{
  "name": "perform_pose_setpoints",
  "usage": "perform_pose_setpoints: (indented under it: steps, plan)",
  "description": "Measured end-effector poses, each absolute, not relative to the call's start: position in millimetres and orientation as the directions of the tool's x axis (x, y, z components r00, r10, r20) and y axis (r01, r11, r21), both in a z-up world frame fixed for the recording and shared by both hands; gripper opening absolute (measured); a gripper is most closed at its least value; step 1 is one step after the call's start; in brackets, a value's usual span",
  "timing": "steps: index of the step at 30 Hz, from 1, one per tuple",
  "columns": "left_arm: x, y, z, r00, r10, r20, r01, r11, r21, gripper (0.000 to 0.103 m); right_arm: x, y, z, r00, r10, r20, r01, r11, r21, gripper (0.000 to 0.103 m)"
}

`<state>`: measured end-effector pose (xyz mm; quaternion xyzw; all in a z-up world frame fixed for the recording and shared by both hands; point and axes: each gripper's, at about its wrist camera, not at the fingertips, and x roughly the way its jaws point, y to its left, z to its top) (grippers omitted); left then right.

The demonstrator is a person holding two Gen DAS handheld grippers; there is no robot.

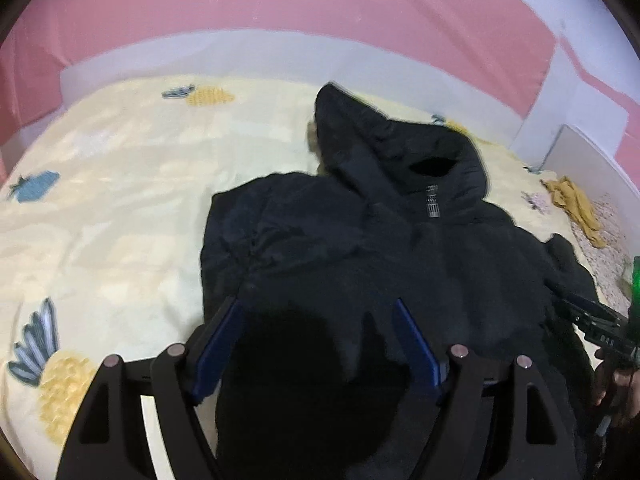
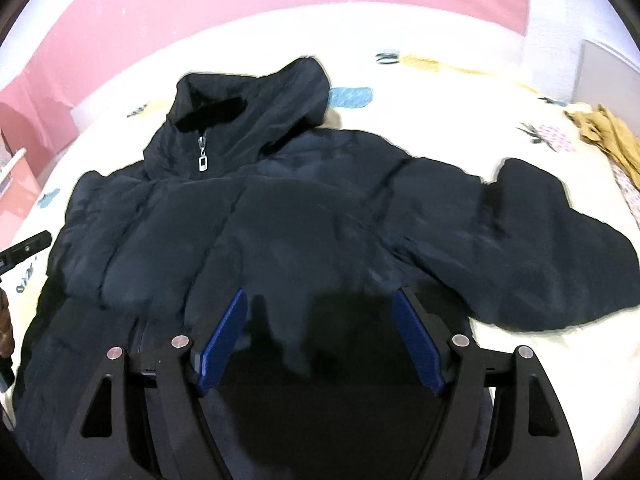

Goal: Fold large clothes

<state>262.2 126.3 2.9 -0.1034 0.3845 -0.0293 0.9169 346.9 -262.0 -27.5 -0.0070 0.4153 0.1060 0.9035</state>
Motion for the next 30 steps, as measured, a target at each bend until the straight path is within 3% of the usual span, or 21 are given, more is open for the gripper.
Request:
perform_pose_setpoints:
  steps: [7, 14, 30]
  plan:
    - [177.4, 97.9, 46.8, 0.765, -0.136, -0.629, 0.017, 0.981, -0.191, 0.078, 277.7, -321.5, 5.4, 0.701, 0.151, -0.697, -0.107, 0.989, 0.107, 0.075]
    - [130.1, 59.0, 65.2, 0.767, -0.188, -0.613, 0.068, 0.974, -0.214, 0.078, 222.1, -369.0, 22.8, 0.741, 0.095, -0.665, -0.024, 0.993, 0.116, 0.075]
    - [144.7, -7.9, 67.8, 0.773, -0.2, -0.602, 0.123, 0.978, -0.168, 0.078, 238.1, -465.0, 0.4, 0.732, 0.019, -0.681, 0.163, 0.966, 0.202, 0.075]
